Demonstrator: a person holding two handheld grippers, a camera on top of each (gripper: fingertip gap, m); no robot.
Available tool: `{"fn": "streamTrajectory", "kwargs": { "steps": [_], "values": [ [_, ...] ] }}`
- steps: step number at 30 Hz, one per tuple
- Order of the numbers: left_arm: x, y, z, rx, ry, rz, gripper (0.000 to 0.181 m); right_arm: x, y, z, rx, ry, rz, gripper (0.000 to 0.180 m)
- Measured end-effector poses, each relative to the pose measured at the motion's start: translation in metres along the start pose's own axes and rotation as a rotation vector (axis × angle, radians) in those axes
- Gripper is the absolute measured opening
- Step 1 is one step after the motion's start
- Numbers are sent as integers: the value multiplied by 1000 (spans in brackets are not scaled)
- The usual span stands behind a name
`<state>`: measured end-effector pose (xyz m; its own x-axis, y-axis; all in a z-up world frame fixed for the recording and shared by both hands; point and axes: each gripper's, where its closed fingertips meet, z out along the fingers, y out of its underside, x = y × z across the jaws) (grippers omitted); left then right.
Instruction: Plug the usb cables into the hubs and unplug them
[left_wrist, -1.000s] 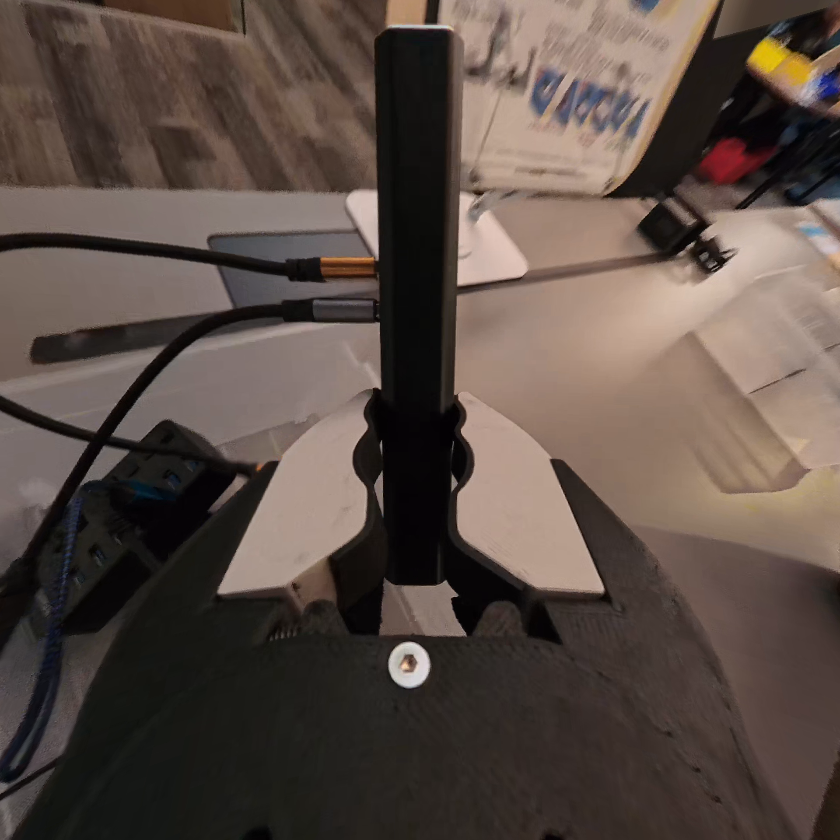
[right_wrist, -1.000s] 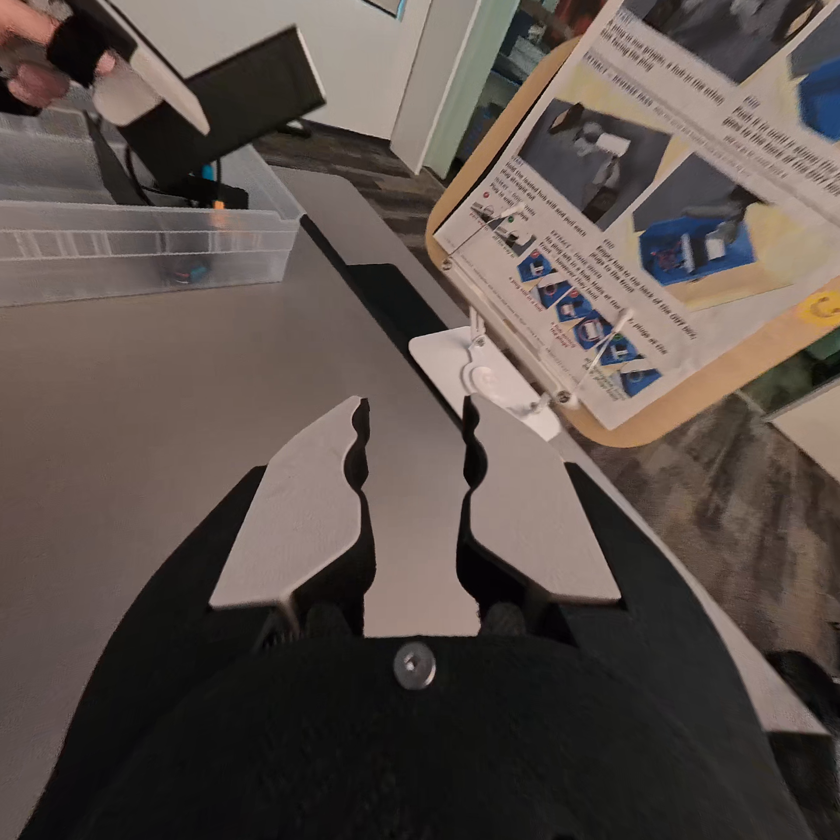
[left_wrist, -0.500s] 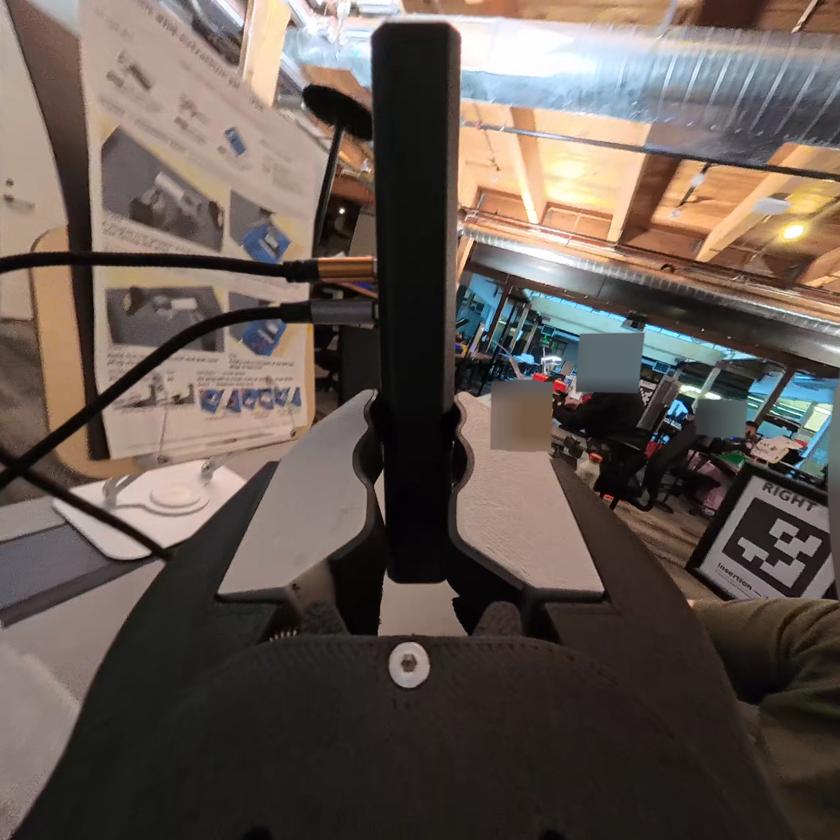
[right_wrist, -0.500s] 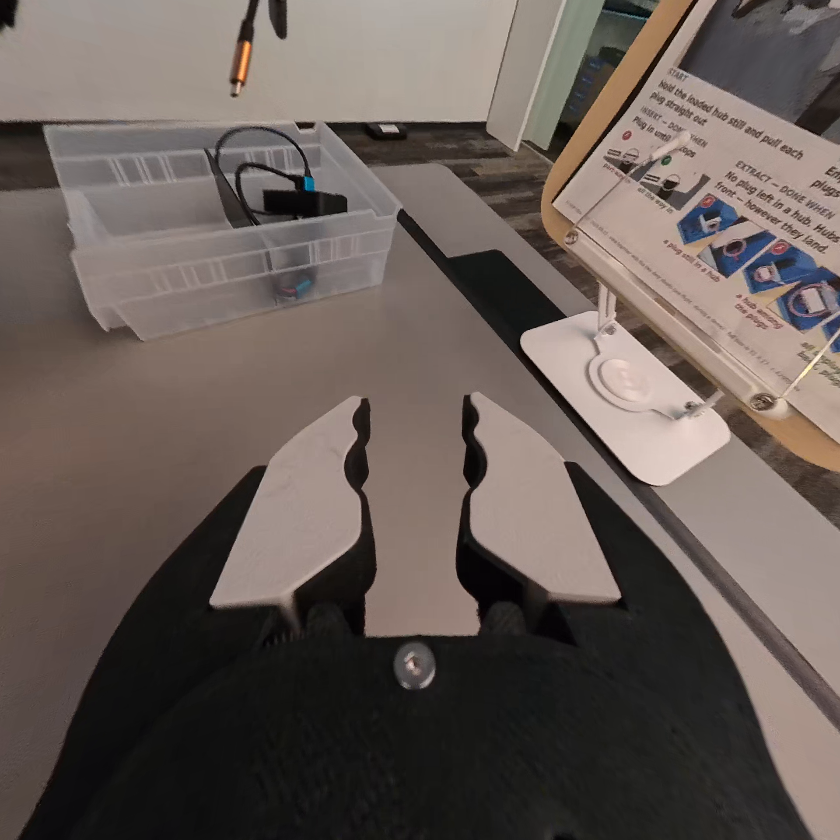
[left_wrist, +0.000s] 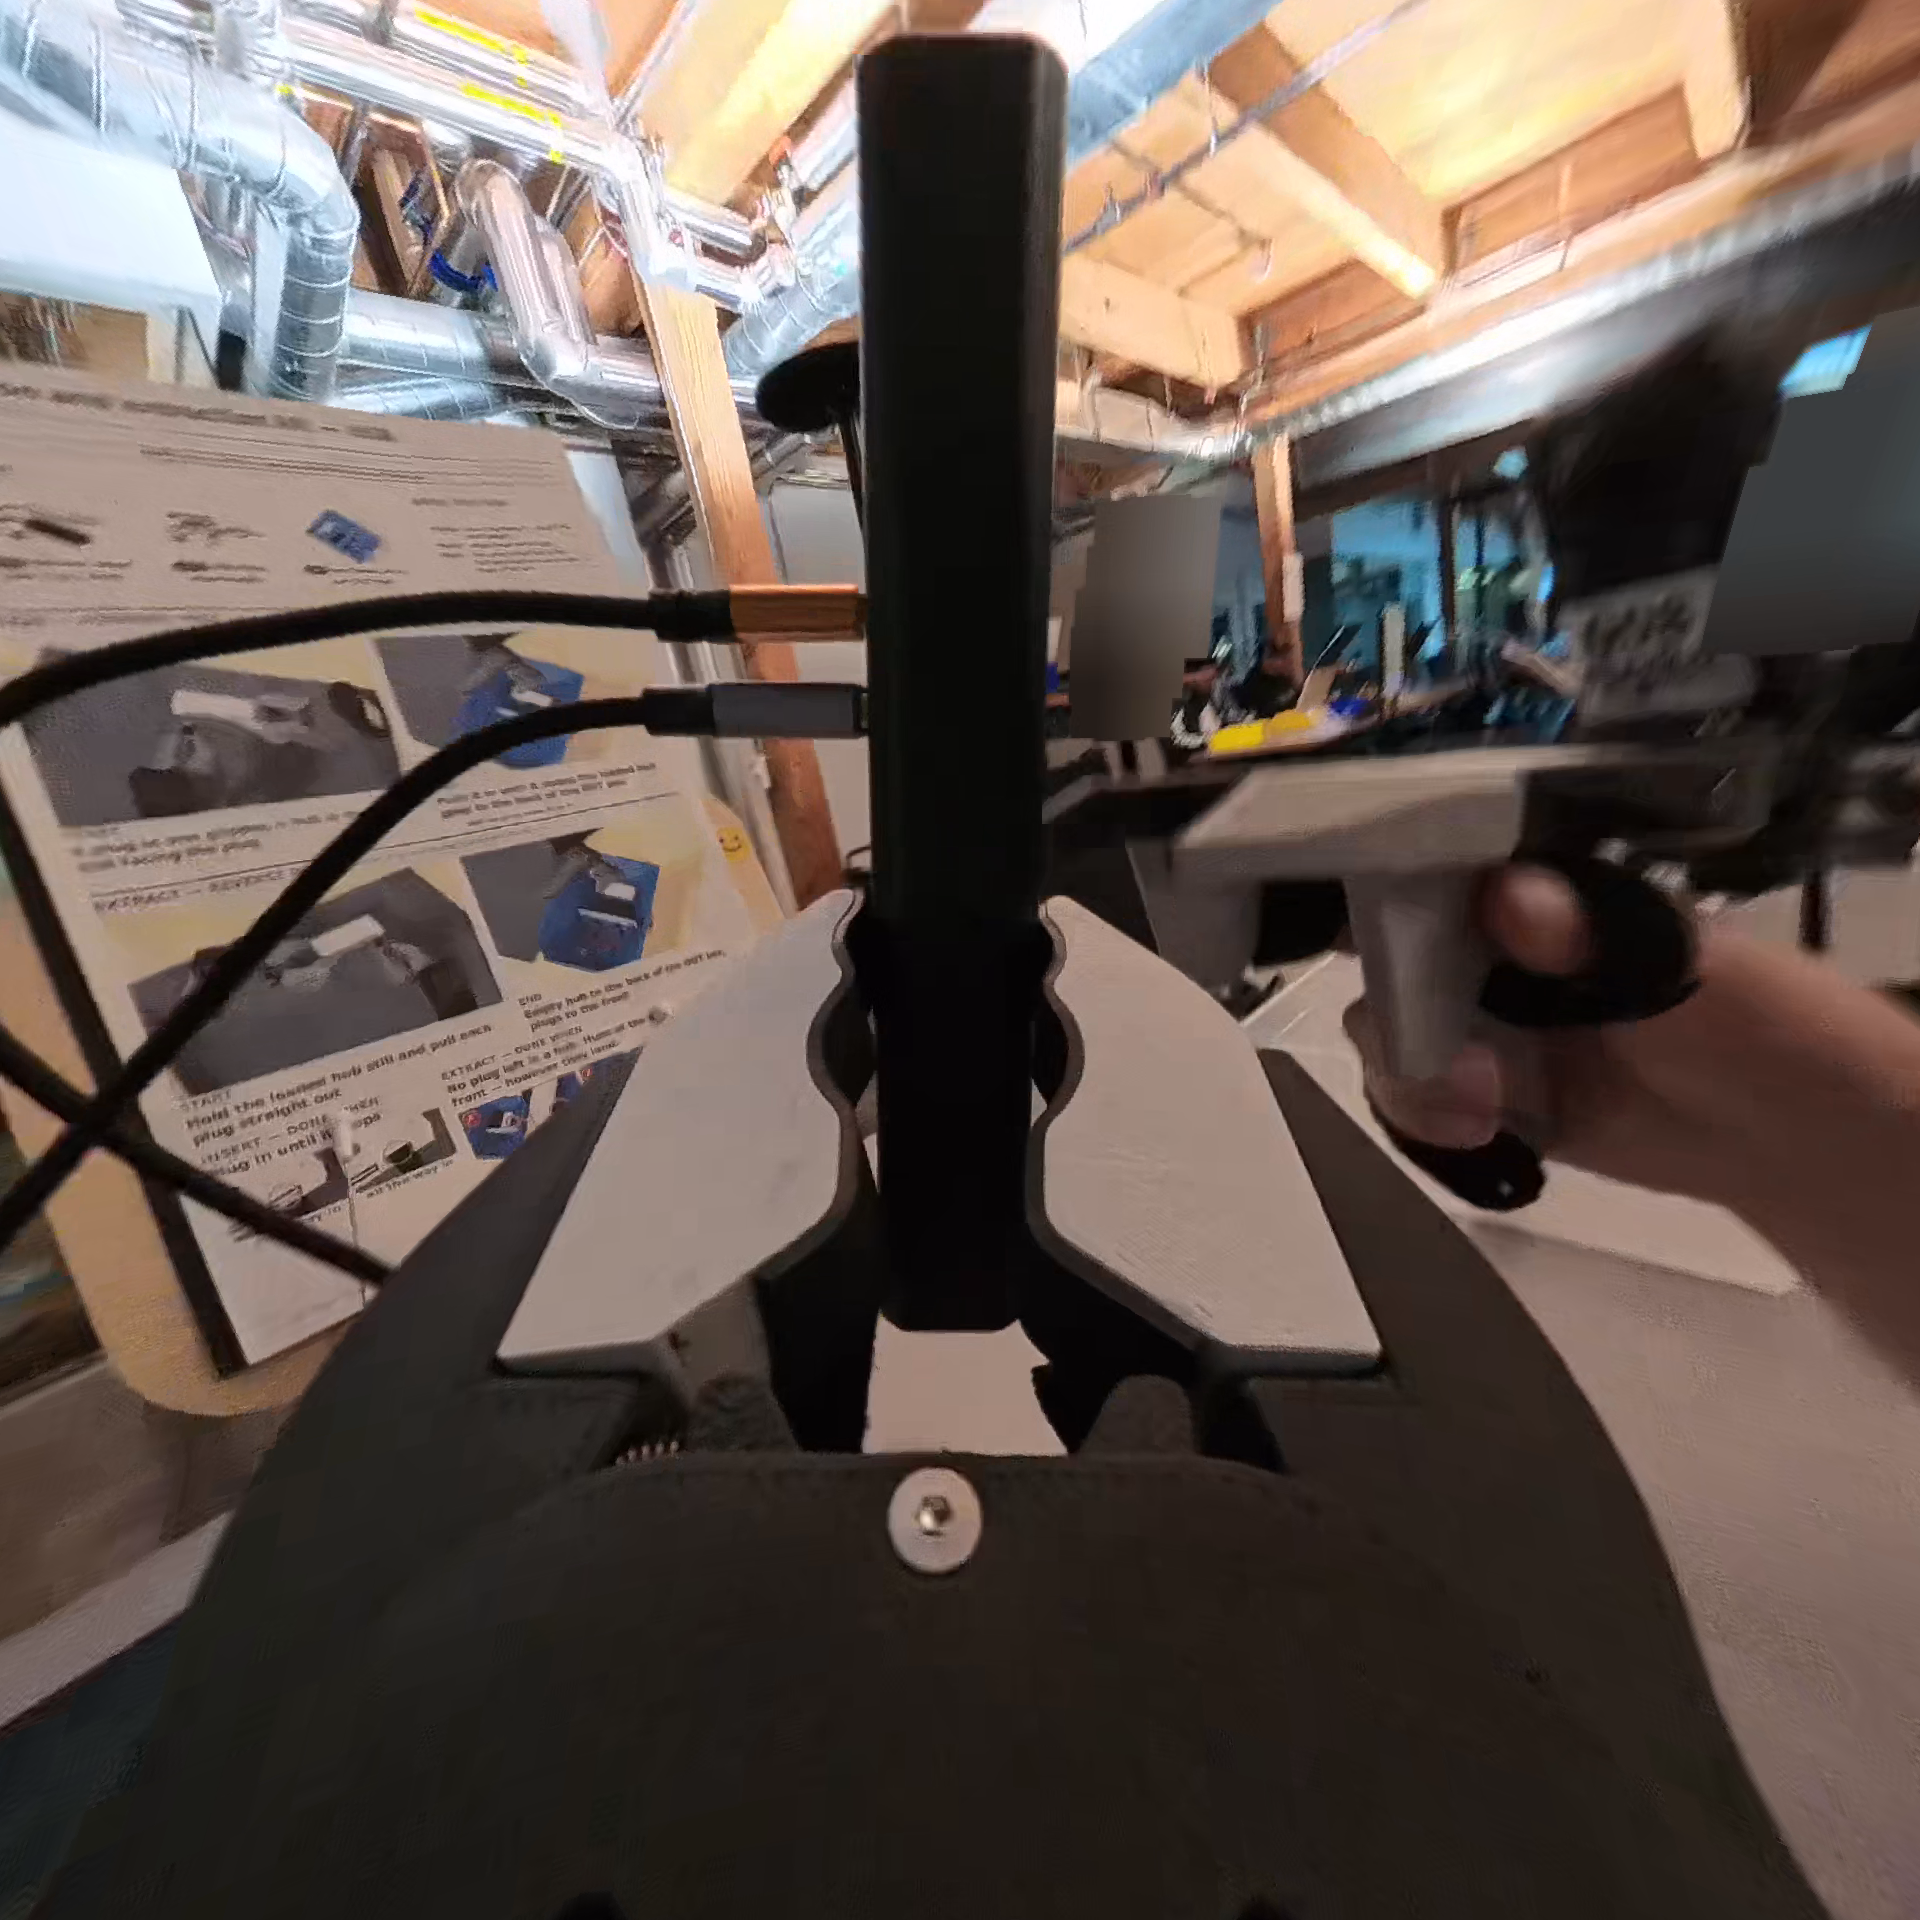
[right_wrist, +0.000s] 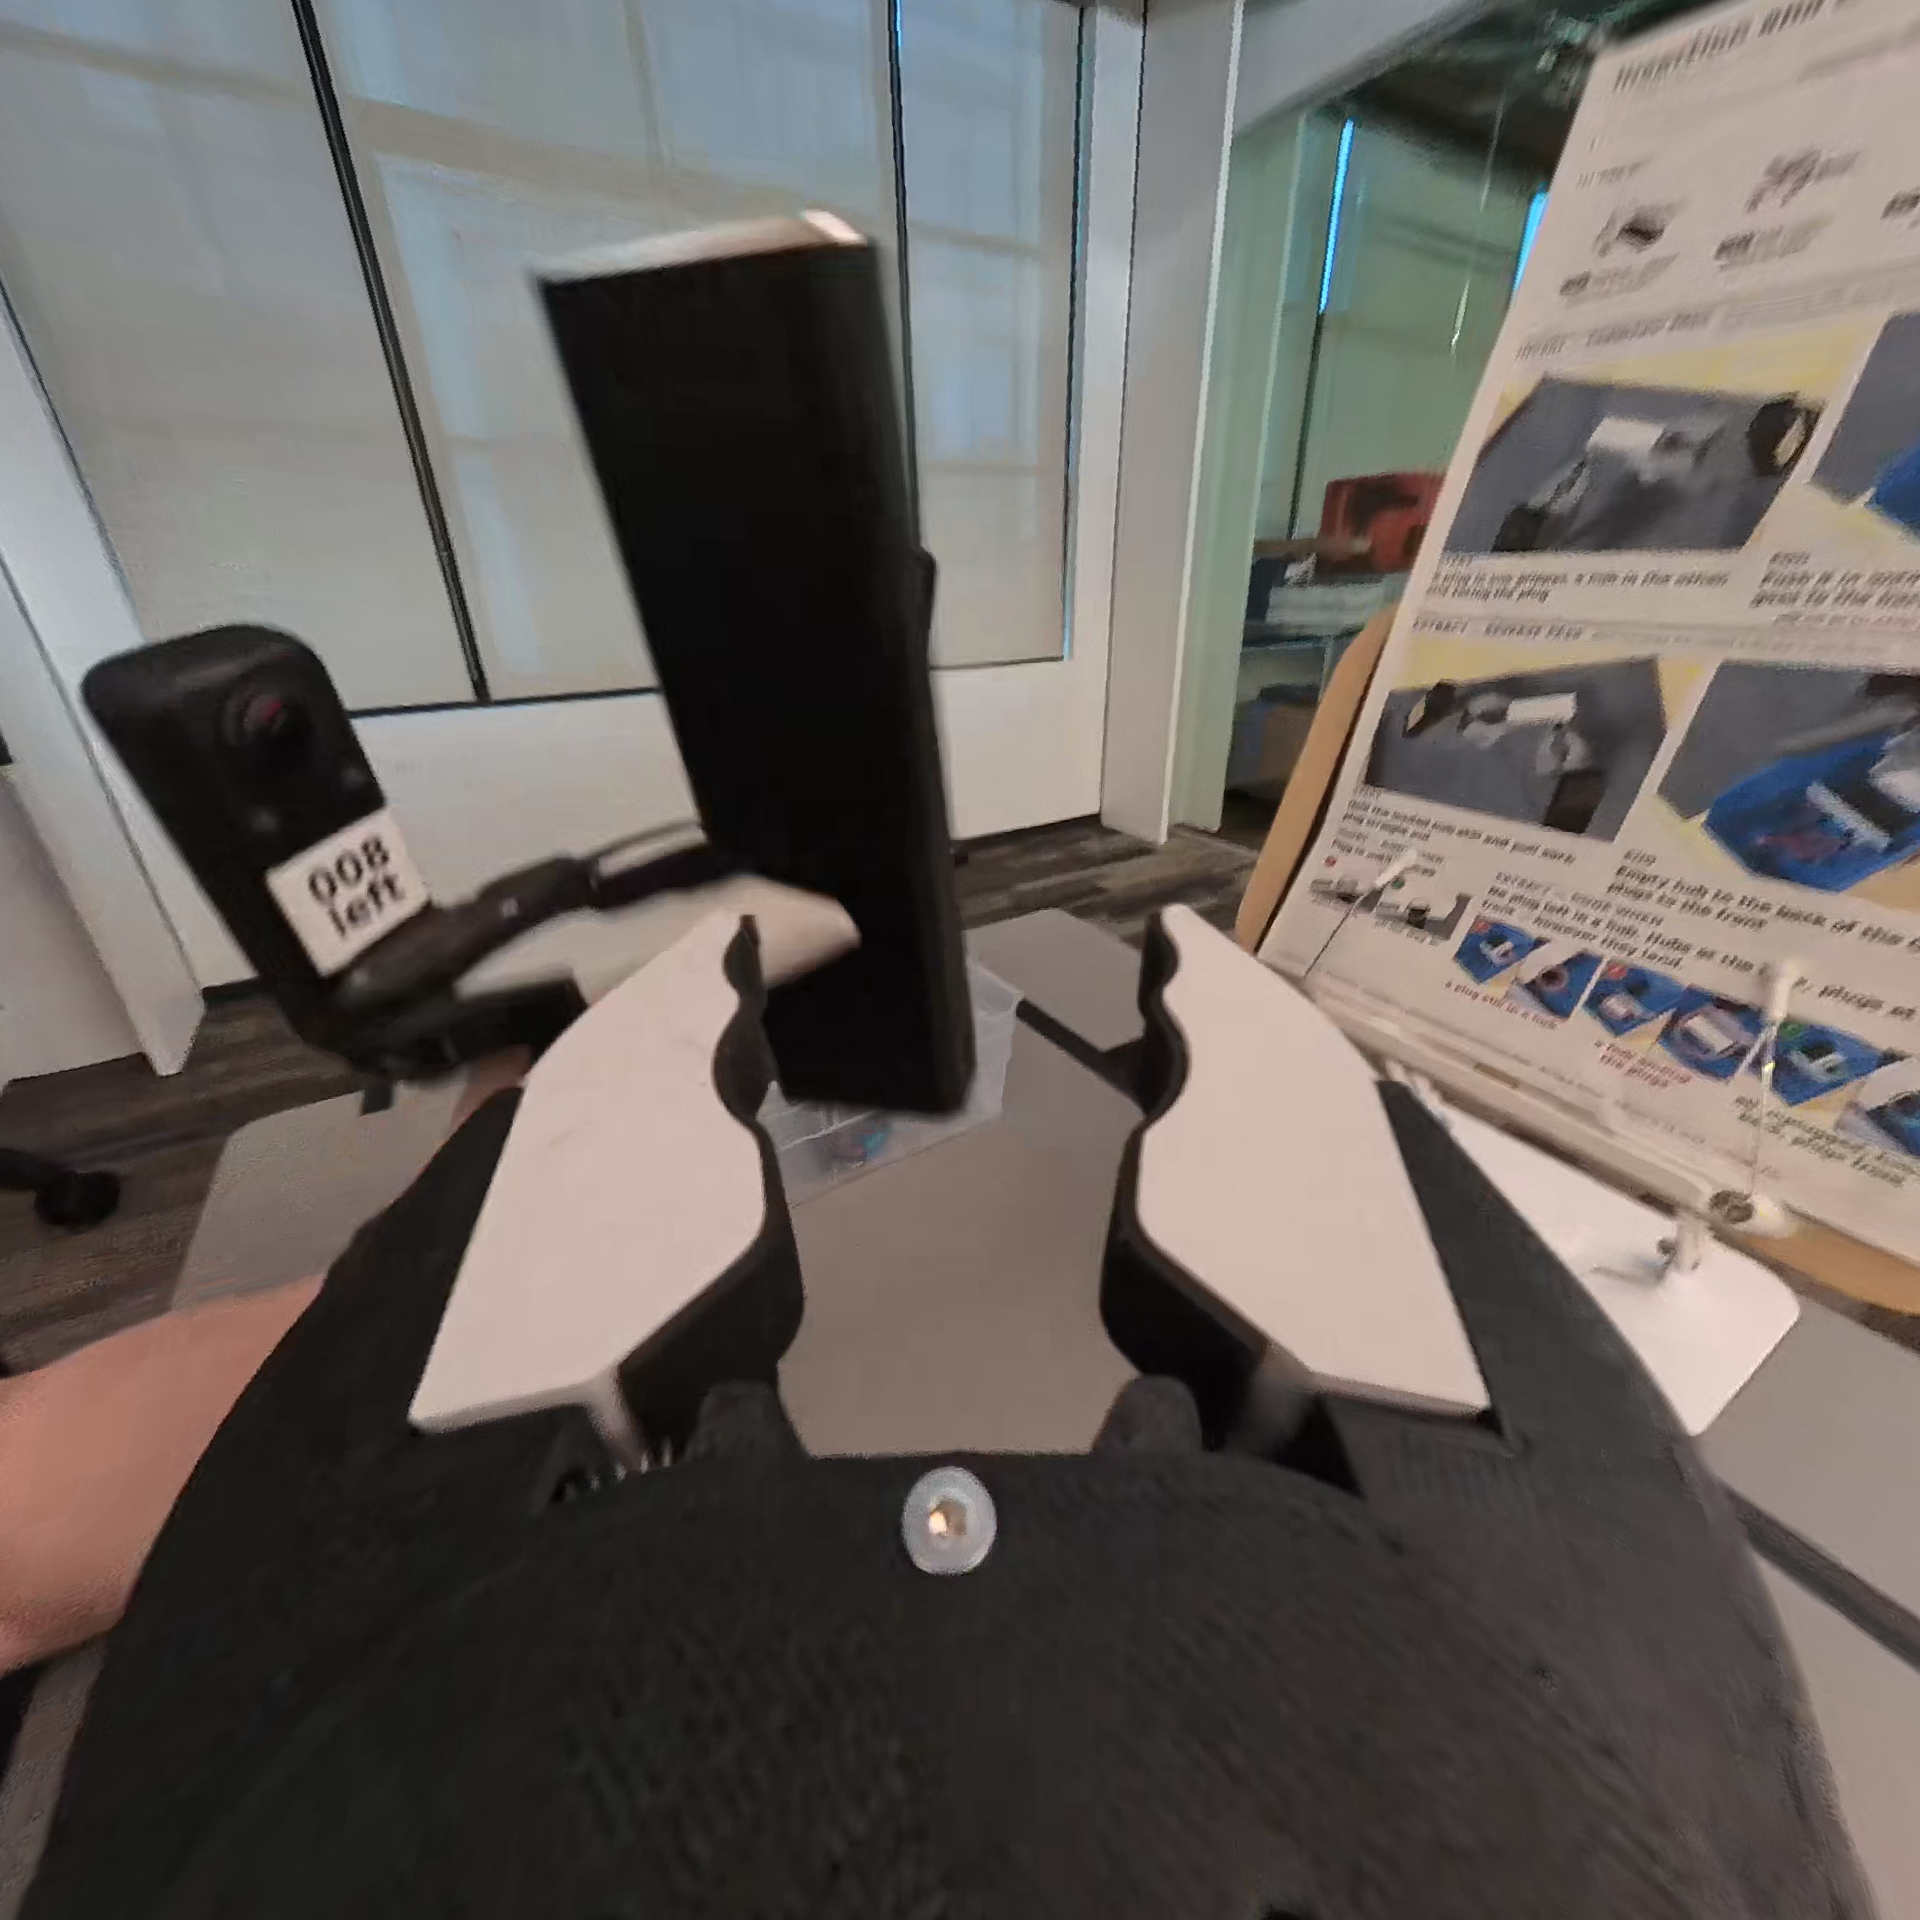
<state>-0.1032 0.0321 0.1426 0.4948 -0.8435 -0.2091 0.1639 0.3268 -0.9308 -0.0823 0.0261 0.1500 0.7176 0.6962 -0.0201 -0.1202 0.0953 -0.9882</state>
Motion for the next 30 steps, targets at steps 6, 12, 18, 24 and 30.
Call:
{"fn": "streamTrajectory", "kwargs": {
  "steps": [6,12,18,24,30],
  "values": [
    [45,39,24,-72,-46,240,26,7,-23,-16,83,155,-116,79],
    [39,78,29,-153,-156,263,27,19,9,-5,-34,58,-137,66],
    [44,160,29,-395,-144,146,34,52,83,13,-230,-69,-5,65],
    [55,201,25,-539,-96,51,39,57,129,9,-261,-250,-19,64],
    [90,190,20,-499,63,17,21,66,138,-19,-162,-447,82,64]
  ]
}}
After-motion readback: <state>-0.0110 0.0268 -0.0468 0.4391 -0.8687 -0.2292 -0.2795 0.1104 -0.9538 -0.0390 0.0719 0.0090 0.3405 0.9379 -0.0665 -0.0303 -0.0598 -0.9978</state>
